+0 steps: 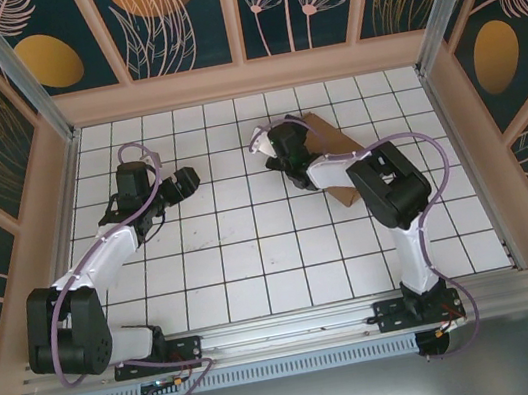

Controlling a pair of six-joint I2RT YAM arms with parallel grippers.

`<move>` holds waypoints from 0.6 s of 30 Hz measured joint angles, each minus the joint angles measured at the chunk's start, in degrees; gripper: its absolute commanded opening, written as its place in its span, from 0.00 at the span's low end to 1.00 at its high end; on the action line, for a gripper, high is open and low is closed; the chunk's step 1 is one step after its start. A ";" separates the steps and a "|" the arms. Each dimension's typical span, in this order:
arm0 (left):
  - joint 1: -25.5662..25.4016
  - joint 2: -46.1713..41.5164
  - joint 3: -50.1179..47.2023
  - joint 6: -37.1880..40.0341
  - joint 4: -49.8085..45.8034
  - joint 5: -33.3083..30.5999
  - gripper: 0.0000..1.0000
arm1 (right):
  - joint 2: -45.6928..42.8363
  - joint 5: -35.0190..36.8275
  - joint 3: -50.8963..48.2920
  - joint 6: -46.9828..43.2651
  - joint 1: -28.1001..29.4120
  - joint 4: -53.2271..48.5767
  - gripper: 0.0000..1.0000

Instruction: Fold the paper box

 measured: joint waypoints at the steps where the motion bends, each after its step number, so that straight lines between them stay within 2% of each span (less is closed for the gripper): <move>1: 0.00 0.00 0.00 0.00 0.02 0.02 0.89 | 0.35 -0.63 -0.17 0.74 -0.07 -0.28 0.99; 6: 0.00 0.00 0.00 0.22 0.00 0.39 0.89 | 0.68 -6.16 -0.57 4.24 -0.09 -1.09 0.99; 11: 0.00 0.00 0.00 0.24 0.02 0.44 0.89 | -1.86 -17.84 -3.04 9.79 -0.63 -3.21 0.99; 15: 0.00 0.00 0.00 0.46 0.11 -0.46 0.93 | -8.72 -26.69 -9.33 17.38 -2.36 -0.37 0.99; 18: 0.02 -0.76 -1.18 0.52 1.77 -5.60 0.94 | -17.40 -32.94 -17.05 26.05 -6.45 6.29 0.98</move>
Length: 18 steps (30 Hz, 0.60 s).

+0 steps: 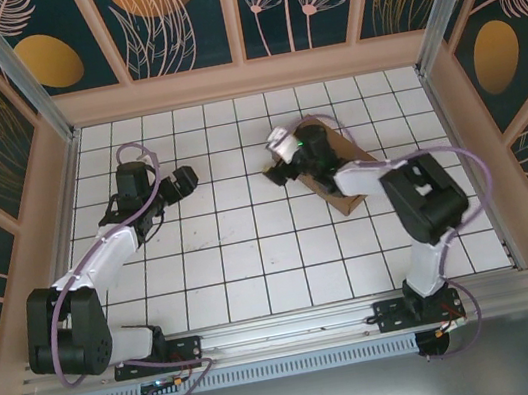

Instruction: Fold the paper box

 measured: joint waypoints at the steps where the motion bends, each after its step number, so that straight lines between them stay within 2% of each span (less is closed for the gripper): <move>1: -0.02 -1.11 -1.46 0.13 1.38 -1.88 0.94 | -2.84 -1.77 -2.27 3.06 -2.01 2.60 0.98; 2: 0.00 -2.62 -3.26 0.26 2.93 -3.58 0.98 | -5.49 -3.41 -4.48 6.16 -4.28 5.66 0.98; 6: -0.02 -12.98 -13.49 2.60 12.24 -11.87 0.99 | -15.23 -7.41 -13.73 17.51 -15.45 16.37 0.99; 10: 0.00 -17.57 -19.32 9.51 22.29 -18.88 0.99 | -23.23 -5.49 -22.97 24.24 -25.20 19.67 0.99; 13: 0.09 -17.86 -24.41 16.11 30.84 -23.10 0.99 | -28.04 -1.75 -28.44 25.64 -29.16 19.10 0.99; 18: 2.56 -13.60 -30.62 23.47 40.50 -27.45 0.99 | -29.35 3.06 -33.35 24.37 -29.79 18.75 0.99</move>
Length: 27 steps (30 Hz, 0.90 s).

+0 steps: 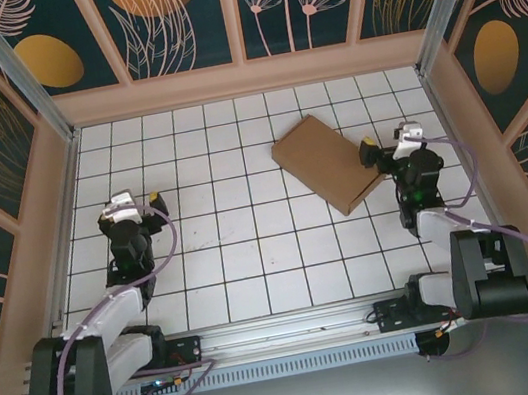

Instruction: Fold the paper box

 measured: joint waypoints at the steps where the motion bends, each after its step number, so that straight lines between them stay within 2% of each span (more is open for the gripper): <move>1: 0.46 1.60 -0.02 0.63 1.33 -0.20 0.99 | 0.52 0.35 -1.01 -0.07 -0.04 0.79 0.99; 6: 2.12 11.02 -0.46 2.14 12.24 0.76 0.99 | 8.46 0.66 -6.69 0.00 -0.35 9.88 0.99; 11: 6.95 16.63 -0.44 1.20 18.78 5.38 0.99 | 16.26 0.26 -8.09 0.02 -0.35 20.68 0.99; 14: 8.20 22.23 -0.46 0.81 25.31 8.11 0.99 | 17.62 -0.02 -8.44 0.00 -0.37 22.91 0.99; 27: 8.20 23.58 -0.48 1.07 28.02 13.40 0.99 | 17.66 -0.81 -7.39 0.00 -0.68 23.85 0.99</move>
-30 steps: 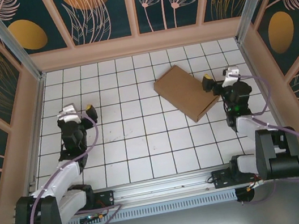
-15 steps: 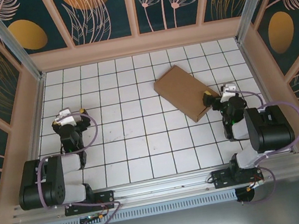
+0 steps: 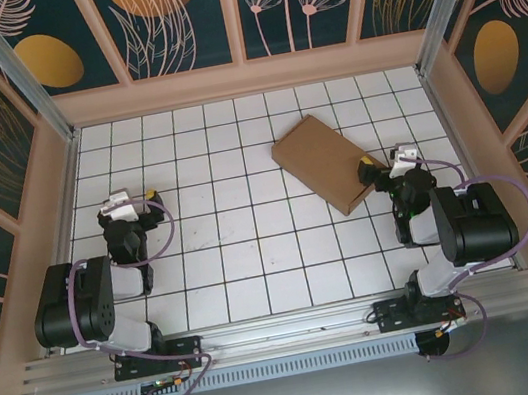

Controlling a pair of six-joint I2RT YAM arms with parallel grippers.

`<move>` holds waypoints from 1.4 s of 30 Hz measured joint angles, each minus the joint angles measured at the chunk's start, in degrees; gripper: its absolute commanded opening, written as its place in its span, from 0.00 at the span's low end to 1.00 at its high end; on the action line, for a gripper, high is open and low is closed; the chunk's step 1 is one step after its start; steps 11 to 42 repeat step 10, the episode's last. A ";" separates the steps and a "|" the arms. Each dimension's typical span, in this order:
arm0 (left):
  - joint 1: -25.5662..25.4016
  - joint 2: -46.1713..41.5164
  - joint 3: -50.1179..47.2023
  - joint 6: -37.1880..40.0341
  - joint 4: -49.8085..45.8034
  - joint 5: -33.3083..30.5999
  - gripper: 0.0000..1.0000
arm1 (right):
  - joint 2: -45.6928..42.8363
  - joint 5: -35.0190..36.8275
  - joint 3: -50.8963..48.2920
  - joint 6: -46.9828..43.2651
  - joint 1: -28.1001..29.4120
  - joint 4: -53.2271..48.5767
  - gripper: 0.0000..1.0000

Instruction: Fold the paper box

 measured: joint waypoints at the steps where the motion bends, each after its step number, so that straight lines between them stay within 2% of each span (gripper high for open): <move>1: 0.00 0.00 0.00 0.00 0.00 0.22 0.99 | 0.00 0.00 0.00 0.00 0.00 -0.02 0.99; 42: 0.00 0.00 0.04 0.02 0.00 0.70 0.99 | 0.00 0.02 0.00 0.00 0.00 0.00 0.99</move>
